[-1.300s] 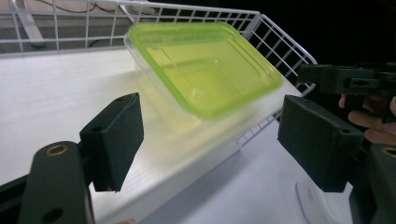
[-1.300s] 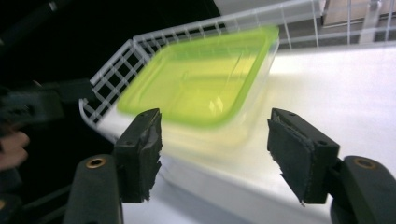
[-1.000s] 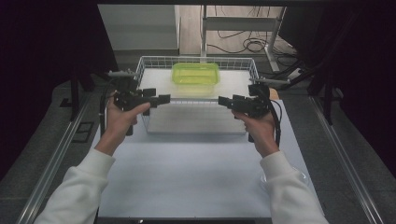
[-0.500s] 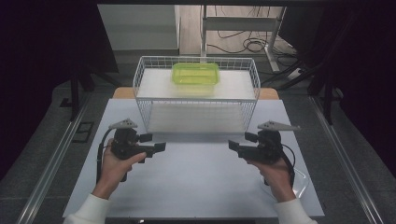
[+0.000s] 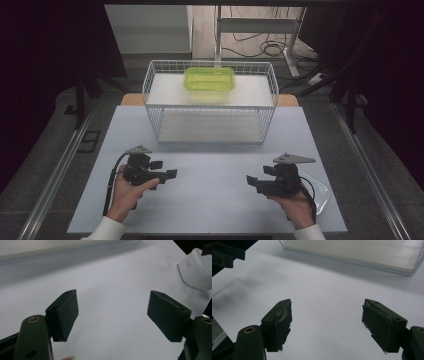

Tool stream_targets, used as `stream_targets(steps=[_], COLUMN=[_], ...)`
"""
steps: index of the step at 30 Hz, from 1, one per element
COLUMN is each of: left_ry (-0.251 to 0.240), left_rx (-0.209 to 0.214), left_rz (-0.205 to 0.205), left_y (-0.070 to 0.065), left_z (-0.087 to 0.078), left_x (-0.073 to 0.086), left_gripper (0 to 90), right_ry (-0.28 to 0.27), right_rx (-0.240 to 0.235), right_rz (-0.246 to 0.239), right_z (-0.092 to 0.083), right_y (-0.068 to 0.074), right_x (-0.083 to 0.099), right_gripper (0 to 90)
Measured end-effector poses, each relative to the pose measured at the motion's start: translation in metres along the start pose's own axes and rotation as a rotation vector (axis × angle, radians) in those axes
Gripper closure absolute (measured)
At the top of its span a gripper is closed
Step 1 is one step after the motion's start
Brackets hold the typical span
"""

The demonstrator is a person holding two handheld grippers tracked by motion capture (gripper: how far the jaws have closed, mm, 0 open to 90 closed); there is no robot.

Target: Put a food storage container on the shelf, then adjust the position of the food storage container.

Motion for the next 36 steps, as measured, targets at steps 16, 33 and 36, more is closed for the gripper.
stream_targets(steps=[16,33,36], left_ry=[0.01,0.038,0.038], left_rx=[-0.005,0.012,0.011], left_rz=[-0.017,-0.011,-0.019], left_y=[0.001,0.005,0.005], left_z=[0.0,0.006,0.007], left_x=[0.006,-0.001,-0.002], left_gripper=[22.7,22.1,22.2], right_ry=[0.013,0.067,0.065], right_rx=[-0.001,0.099,0.114], right_rz=[0.035,0.108,0.114], right_z=[-0.003,-0.029,-0.038], right_y=[-0.011,-0.058,-0.065], right_x=[0.0,0.017,0.021], right_gripper=[27.0,35.5,43.8])
Point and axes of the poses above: each handheld gripper's, and its own axes: z roughly forward along the jaws, x roughly out of its underside, y roughly to its left, the point moved 10 cm from there along z, roughly forward along the jaws, and after that the axes turned 11 degrees about y, right-handed, at the moved point
